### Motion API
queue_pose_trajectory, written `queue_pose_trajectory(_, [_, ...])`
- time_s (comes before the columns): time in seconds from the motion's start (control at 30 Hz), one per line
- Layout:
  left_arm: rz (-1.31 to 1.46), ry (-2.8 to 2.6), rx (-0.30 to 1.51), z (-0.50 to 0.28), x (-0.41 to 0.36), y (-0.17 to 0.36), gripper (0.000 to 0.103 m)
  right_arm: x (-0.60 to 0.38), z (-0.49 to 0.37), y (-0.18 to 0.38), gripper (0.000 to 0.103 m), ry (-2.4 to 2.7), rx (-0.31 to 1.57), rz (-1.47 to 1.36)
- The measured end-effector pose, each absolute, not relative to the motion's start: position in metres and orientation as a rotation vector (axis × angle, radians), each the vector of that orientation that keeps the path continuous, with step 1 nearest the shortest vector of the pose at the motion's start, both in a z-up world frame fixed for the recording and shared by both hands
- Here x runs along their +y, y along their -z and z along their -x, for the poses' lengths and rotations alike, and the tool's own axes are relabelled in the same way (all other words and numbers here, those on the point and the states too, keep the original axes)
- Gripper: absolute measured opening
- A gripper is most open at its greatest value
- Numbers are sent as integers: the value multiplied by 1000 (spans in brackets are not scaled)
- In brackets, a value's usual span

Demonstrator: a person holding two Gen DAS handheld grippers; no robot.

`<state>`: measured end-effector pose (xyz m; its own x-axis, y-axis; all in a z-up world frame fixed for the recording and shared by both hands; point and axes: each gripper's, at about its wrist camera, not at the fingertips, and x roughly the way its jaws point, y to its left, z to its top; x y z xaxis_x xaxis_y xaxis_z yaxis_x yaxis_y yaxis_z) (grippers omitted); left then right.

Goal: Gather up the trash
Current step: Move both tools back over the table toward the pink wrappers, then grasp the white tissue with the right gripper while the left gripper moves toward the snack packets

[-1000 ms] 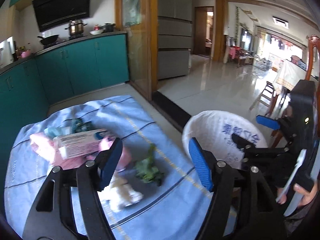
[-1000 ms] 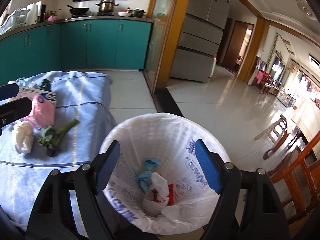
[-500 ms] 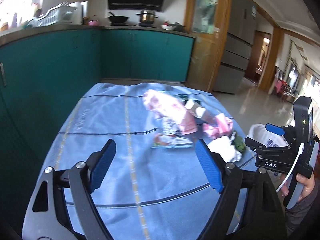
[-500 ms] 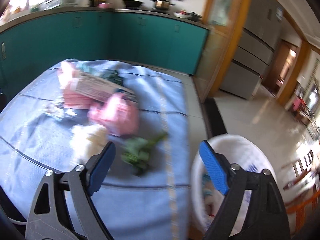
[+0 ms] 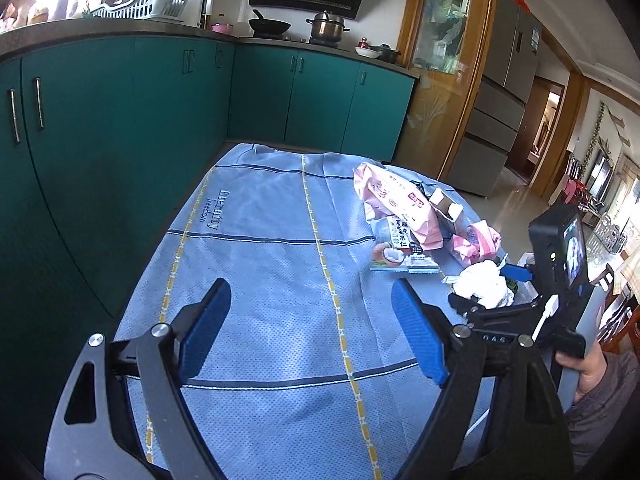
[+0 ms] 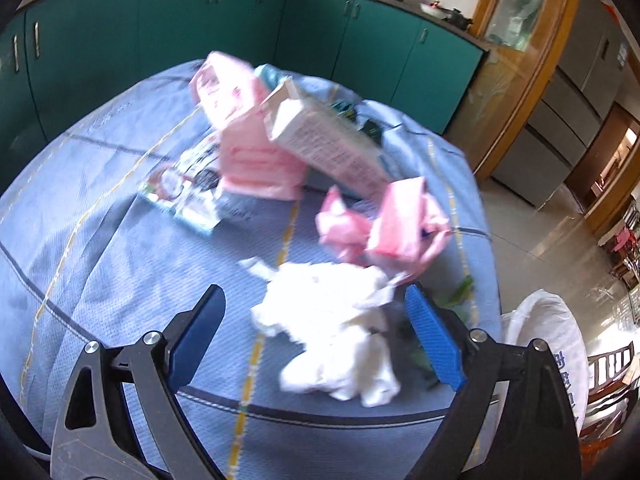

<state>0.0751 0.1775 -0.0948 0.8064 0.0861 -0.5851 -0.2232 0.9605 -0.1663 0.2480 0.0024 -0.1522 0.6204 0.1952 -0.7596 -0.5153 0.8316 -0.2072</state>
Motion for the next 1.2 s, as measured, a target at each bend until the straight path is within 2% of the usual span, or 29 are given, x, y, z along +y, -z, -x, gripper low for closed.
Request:
queue_pose_trajectory(0.13, [233,-147,615,-77,175,96,83,8,-240,157,87,-443,814,432])
queue_pose_trajectory(0.27, [237,-136,626,-78,173,99,83,13,-233,156,62,-427,796,453])
queue_pose_trajectory(0.3, [239,-136,629,-78,173,99,83,13,-231,156,59,-427,795,456])
queue_pose_trajectory(0.37, [243,-134,631,-79,172,100,83,11,-229,154,44,-424,783,455])
queue_pose_trajectory(0.47, [242,-129,636,-80,170,102,83,4,-225,150,33,-430,776,434])
queue_pose_trajectory(0.53, [240,-126,637,-81,168,102,83,-1,-222,148,31,-432,773,423])
queue_pose_trajectory(0.9, [240,-114,659,-84,163,108,84,-11,-176,104,33,-570,688,414])
queue_pose_trajectory(0.97, [246,-107,673,-89,161,111,84,-17,-178,104,46,-541,688,416])
queue_pose_trajectory(1.1, [235,-85,709,-103,152,117,84,-31,-190,114,51,-447,725,415])
queue_pose_trajectory(1.2, [220,-68,722,-120,145,116,84,-45,-194,122,64,-408,737,394])
